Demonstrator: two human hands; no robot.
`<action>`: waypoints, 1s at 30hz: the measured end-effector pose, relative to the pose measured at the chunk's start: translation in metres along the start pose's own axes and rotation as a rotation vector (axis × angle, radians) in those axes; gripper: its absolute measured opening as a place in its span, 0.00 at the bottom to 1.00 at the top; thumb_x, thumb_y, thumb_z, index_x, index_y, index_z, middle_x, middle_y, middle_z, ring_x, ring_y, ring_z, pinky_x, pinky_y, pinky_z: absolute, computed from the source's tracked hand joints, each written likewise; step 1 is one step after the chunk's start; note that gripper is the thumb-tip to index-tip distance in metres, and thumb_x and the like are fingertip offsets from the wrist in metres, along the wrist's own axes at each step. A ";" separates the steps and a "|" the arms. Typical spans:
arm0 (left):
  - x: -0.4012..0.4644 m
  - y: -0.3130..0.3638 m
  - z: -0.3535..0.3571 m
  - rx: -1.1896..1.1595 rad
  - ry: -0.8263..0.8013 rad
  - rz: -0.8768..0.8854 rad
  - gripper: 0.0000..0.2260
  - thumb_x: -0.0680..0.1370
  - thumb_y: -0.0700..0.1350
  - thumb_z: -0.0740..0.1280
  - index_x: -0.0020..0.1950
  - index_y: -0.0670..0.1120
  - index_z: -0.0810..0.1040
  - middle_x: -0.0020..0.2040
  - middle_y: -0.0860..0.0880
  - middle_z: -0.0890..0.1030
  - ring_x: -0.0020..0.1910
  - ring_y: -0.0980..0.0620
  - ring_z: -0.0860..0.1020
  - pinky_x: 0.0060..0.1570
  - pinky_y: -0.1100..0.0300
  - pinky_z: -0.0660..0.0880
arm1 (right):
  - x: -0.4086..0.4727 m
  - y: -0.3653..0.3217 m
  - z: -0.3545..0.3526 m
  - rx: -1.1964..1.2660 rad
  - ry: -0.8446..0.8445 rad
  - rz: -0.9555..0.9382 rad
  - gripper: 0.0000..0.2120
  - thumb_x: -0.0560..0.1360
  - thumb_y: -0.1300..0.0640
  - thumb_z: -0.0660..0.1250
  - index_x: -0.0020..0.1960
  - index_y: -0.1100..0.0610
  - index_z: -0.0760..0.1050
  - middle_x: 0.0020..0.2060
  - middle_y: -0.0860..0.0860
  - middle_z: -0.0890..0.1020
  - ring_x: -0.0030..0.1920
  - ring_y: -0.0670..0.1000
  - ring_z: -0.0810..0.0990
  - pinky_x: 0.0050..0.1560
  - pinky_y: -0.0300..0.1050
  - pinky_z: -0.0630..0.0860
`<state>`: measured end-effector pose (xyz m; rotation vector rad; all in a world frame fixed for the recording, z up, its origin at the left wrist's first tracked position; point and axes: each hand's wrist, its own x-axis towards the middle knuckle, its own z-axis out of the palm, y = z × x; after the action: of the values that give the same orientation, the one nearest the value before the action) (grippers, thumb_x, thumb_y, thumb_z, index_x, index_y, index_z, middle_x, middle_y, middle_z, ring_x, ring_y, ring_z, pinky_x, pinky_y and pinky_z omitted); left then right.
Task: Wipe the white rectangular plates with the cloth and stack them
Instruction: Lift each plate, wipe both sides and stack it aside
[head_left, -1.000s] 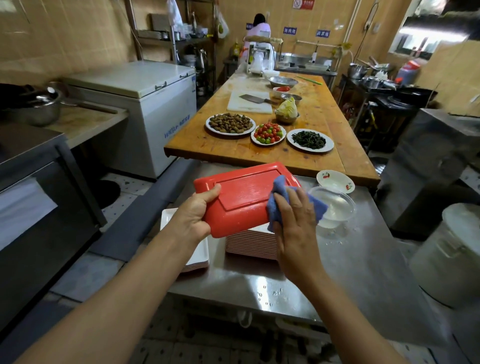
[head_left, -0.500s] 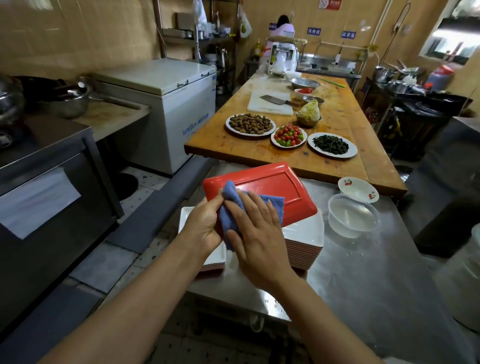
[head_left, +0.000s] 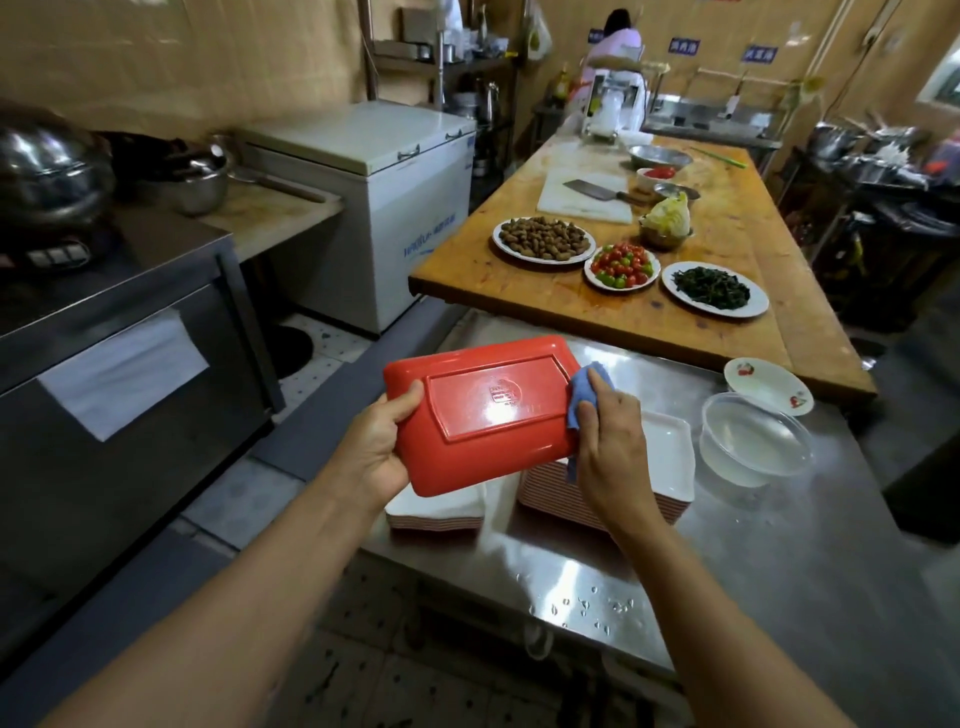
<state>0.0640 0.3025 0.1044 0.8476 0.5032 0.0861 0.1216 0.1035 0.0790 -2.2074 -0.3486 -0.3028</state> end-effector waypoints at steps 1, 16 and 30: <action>0.001 0.001 -0.005 0.000 0.017 -0.007 0.06 0.79 0.42 0.63 0.52 0.48 0.78 0.40 0.47 0.85 0.40 0.48 0.83 0.40 0.47 0.76 | 0.000 0.001 0.002 0.052 0.001 0.029 0.18 0.82 0.57 0.52 0.72 0.57 0.65 0.62 0.59 0.72 0.60 0.56 0.72 0.59 0.37 0.64; 0.018 0.010 -0.034 0.971 0.092 0.590 0.08 0.78 0.41 0.66 0.56 0.47 0.77 0.47 0.47 0.81 0.47 0.48 0.80 0.50 0.52 0.78 | 0.011 0.008 0.012 0.217 -0.090 0.275 0.19 0.74 0.71 0.55 0.59 0.51 0.66 0.38 0.49 0.77 0.35 0.46 0.79 0.35 0.33 0.73; 0.042 -0.089 -0.057 2.153 -0.261 0.654 0.15 0.79 0.40 0.55 0.66 0.45 0.68 0.57 0.45 0.72 0.57 0.46 0.69 0.38 0.55 0.66 | -0.008 0.038 0.021 0.248 -0.141 0.297 0.09 0.78 0.64 0.60 0.54 0.52 0.71 0.40 0.42 0.76 0.37 0.39 0.78 0.33 0.30 0.71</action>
<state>0.0638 0.2939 -0.0087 3.0611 -0.1844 -0.0080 0.1299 0.0961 0.0361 -2.0039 -0.1221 0.0562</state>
